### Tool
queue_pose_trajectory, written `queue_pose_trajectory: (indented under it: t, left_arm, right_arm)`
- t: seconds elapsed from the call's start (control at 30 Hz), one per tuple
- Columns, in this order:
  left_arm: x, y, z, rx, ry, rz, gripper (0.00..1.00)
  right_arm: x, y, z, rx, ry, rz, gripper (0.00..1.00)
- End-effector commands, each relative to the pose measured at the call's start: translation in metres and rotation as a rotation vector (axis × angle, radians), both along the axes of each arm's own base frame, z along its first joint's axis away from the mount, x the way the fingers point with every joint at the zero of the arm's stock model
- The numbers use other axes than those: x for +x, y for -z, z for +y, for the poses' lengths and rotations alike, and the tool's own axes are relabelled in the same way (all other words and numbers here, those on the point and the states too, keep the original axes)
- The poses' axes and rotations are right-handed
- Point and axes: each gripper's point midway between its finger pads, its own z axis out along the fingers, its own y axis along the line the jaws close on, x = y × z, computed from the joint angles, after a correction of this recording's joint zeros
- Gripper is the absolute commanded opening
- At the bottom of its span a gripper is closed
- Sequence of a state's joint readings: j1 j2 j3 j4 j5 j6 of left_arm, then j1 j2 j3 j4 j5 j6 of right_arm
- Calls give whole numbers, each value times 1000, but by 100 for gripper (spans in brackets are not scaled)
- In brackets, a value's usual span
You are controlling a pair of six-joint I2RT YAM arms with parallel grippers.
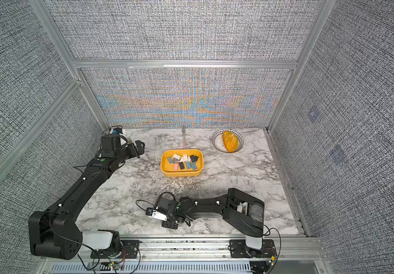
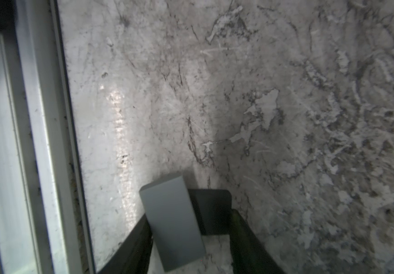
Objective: Put the eraser in the storage box
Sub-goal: Pick up the eraser from the center of the board, then place the eraser in the storage box.
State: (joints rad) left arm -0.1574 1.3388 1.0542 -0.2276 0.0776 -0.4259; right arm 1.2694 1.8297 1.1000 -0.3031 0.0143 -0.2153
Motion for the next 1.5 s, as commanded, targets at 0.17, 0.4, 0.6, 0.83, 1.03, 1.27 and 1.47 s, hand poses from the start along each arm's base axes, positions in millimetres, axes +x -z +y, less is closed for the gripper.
queue_pose_trajectory:
  t: [0.17, 0.4, 0.6, 0.83, 1.03, 1.27, 1.47]
  left_arm:
    - [0, 2, 2, 3, -5, 4, 100]
    - [1, 2, 3, 3, -6, 3, 100]
    - [1, 3, 2, -1, -6, 6, 100]
    - [4, 6, 0, -9, 0, 13, 100]
    - [8, 4, -1, -17, 1, 9, 100]
    - [23, 3, -9, -42, 25, 13, 100]
    - [37, -4, -16, -53, 52, 4, 100]
  right_arm:
    - [-3, 2, 1, -10, -11, 15, 33]
    - [4, -3, 0, -2, 13, -7, 20]
    - [18, -22, -4, 42, 76, -27, 19]
    - [37, -40, -13, 81, 156, -36, 18]
    - [91, -55, -35, 105, 353, -91, 16]
    - [190, -97, -53, 151, 634, -215, 16]
    - [267, -106, -68, 160, 828, -223, 16]
